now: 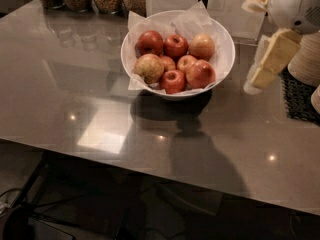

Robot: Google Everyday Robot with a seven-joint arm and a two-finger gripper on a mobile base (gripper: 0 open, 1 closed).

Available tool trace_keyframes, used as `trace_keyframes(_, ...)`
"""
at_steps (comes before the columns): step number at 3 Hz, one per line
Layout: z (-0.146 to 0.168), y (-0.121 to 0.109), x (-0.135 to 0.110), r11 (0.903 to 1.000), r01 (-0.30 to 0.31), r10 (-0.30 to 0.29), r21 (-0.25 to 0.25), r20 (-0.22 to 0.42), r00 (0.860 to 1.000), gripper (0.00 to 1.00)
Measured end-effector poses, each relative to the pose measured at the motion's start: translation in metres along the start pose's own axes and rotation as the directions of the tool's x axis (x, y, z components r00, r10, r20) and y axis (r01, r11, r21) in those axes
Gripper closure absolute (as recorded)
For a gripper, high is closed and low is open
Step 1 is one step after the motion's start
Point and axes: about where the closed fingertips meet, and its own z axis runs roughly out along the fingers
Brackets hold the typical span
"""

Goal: Pick apple from white bowl

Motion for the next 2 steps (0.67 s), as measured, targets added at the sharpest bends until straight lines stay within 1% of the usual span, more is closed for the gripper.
trace_keyframes(1,0.013,-0.039,-0.078,0.9906,0.137,-0.135,-0.010,0.113,0.984,0.00)
trace_keyframes(2,0.001,-0.050,-0.106,0.9845,0.172,-0.175,0.031,0.150,0.973,0.00)
